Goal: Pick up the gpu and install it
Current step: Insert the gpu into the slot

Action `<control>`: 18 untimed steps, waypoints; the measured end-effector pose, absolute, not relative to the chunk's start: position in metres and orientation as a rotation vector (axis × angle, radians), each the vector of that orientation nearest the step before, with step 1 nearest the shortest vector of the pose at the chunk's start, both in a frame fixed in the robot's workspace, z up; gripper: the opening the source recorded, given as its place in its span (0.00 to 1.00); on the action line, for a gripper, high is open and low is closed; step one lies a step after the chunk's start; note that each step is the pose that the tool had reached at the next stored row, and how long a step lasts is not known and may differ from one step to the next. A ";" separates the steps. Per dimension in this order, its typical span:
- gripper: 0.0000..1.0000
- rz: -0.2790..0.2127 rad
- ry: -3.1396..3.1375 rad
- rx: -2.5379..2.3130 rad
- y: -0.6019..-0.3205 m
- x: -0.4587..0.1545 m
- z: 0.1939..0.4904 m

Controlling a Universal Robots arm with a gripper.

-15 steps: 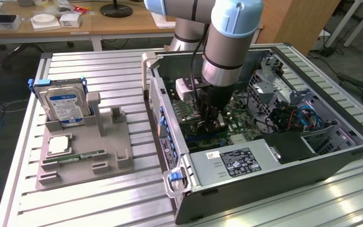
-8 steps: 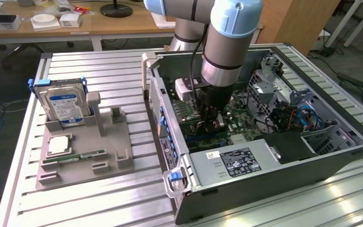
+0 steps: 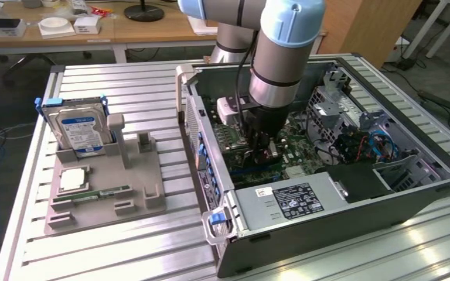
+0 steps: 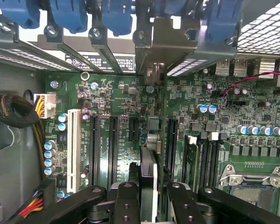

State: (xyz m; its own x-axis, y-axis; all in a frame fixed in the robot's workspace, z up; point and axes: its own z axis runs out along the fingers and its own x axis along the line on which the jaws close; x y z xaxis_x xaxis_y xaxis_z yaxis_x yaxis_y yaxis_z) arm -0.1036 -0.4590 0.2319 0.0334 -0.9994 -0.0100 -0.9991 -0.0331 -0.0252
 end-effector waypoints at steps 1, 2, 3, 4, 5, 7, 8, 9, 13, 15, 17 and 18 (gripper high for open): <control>0.27 -0.016 2.167 -2.240 -0.459 -0.104 0.231; 0.27 -0.016 2.167 -2.240 -0.459 -0.104 0.231; 0.27 -0.016 2.167 -2.241 -0.459 -0.104 0.230; 0.27 -0.017 2.167 -2.241 -0.459 -0.104 0.230; 0.27 -0.017 2.167 -2.241 -0.459 -0.104 0.230; 0.27 -0.016 2.167 -2.240 -0.459 -0.104 0.229; 0.27 -0.016 2.167 -2.240 -0.459 -0.104 0.229; 0.27 -0.016 2.167 -2.240 -0.459 -0.104 0.229; 0.27 -0.016 2.166 -2.240 -0.459 -0.104 0.230; 0.27 -0.016 2.166 -2.239 -0.459 -0.104 0.230; 0.27 -0.018 2.165 -2.239 -0.459 -0.104 0.231; 0.27 -0.019 2.165 -2.239 -0.459 -0.104 0.231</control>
State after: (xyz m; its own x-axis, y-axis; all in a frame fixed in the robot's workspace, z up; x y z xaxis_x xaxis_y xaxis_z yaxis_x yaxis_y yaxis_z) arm -0.1037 -0.4589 0.2310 0.0336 -0.9994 -0.0103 -0.9991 -0.0333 -0.0279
